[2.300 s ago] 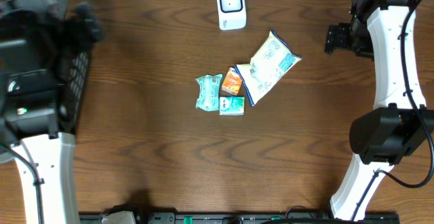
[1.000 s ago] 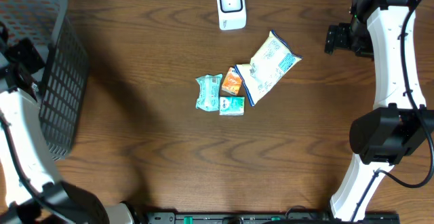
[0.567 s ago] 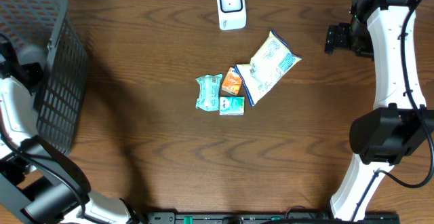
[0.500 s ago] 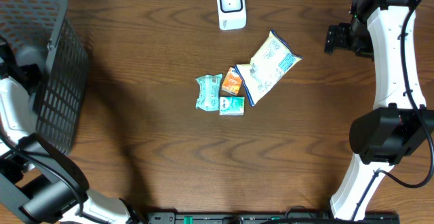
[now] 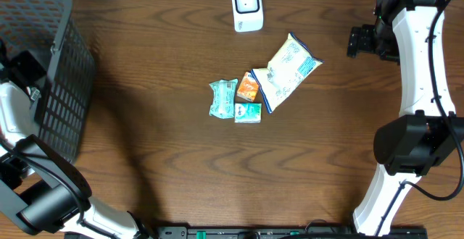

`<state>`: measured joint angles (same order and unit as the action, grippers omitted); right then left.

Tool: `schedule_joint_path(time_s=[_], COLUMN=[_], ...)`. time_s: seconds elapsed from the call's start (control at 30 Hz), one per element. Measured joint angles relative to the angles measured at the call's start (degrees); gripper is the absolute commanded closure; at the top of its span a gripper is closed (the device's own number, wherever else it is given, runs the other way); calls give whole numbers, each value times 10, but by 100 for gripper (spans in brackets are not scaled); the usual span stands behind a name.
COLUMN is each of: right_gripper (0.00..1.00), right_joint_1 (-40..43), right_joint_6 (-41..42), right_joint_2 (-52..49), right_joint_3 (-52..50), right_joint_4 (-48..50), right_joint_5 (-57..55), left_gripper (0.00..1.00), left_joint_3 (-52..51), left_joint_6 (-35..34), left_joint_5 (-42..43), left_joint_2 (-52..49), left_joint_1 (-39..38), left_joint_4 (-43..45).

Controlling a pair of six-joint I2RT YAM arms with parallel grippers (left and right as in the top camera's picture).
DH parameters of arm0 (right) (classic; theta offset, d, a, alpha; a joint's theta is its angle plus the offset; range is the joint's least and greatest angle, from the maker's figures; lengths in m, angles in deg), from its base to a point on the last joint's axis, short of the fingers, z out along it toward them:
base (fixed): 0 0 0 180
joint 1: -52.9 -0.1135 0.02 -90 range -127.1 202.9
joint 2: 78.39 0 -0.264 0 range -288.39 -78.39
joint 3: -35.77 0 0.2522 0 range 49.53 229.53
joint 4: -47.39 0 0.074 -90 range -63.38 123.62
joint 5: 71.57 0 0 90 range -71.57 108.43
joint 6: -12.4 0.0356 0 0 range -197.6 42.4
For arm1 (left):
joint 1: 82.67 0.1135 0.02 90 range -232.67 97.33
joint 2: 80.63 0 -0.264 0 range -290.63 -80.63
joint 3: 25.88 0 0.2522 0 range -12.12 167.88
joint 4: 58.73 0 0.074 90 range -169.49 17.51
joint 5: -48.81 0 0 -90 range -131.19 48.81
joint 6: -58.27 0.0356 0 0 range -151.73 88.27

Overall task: Scan the item barcode
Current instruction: 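Lower the left gripper onto the green Zam-Buk tin and grasp it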

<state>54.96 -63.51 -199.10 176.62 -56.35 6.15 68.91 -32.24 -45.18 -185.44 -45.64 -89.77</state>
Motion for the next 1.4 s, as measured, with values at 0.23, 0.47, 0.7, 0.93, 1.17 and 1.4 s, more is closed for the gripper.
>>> schedule_joint_path(time_s=[0.23,0.47,0.7,0.93,1.17,1.4], right_gripper=[1,1,1,1,1,1], right_joint_1=[0,-1,-1,-1,-1,-1], right_joint_6=[0,0,0,0,0,0], right_joint_2=[0,0,0,0,0,0], right_joint_3=[0,0,0,0,0,0], right_joint_4=[0,0,0,0,0,0], right_joint_5=[0,0,0,0,0,0], left_gripper=[2,2,2,2,2,2], left_joint_3=[0,0,0,0,0,0], left_joint_6=[-63,-75,-82,-105,-116,-123], left_joint_5=[11,13,14,15,15,-3], left_joint_2=[-13,-21,-21,-45,-83,-86], left_joint_1=[0,1,6,6,6,6], left_joint_4=[6,19,24,27,30,42])
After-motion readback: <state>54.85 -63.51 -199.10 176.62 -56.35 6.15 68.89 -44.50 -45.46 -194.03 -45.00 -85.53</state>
